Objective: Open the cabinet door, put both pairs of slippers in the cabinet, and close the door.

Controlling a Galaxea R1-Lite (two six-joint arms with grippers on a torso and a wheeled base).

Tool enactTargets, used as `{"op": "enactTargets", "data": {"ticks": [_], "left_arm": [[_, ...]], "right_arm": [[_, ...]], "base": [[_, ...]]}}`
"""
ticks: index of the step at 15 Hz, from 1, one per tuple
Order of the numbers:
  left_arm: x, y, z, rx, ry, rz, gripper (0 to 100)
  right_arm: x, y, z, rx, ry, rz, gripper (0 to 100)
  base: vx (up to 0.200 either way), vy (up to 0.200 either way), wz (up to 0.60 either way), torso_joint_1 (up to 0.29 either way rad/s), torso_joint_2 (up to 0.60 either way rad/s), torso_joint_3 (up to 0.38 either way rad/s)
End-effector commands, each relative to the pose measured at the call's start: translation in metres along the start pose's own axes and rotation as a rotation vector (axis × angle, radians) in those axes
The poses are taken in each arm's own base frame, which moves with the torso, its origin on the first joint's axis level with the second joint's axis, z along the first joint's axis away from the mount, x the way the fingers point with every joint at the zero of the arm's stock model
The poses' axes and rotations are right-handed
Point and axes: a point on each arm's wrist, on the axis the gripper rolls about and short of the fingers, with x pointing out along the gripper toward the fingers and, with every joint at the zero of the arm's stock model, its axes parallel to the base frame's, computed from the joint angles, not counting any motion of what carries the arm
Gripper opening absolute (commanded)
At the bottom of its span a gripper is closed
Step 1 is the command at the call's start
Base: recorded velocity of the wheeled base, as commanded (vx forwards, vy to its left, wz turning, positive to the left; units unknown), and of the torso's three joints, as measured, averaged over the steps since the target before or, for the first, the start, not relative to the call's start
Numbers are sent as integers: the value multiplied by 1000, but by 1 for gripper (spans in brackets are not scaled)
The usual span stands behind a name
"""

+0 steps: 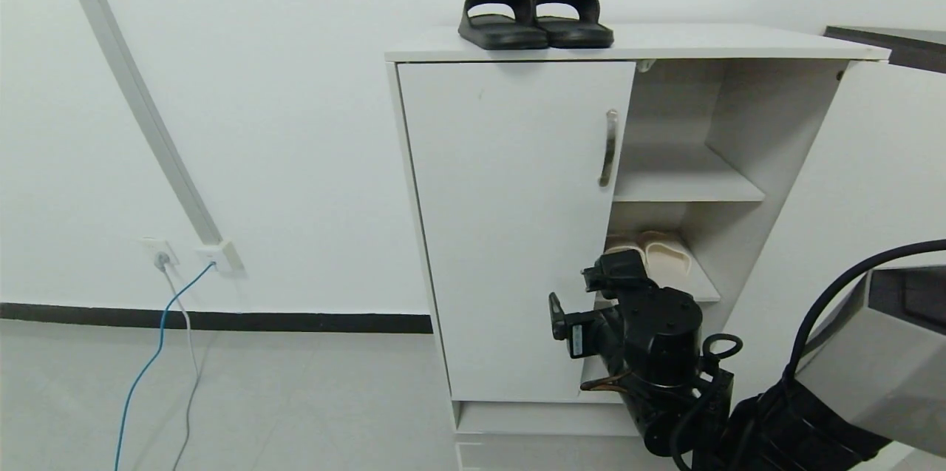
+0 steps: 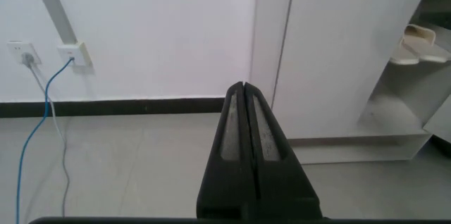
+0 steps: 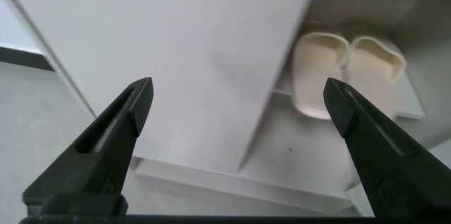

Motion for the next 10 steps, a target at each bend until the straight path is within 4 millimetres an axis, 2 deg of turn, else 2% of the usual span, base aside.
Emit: {"op": "enactTargets", "data": {"ticks": [1, 10], "left_arm": [[0, 0, 0, 0, 0, 0, 0], [0, 0, 0, 0, 0, 0, 0]], "right_arm": [[-1, -1, -2, -11, 0, 3, 100], [-4, -4, -4, -52, -20, 10, 100]], "base": [[0, 0, 0, 0, 0, 0], [0, 0, 0, 0, 0, 0]]}}
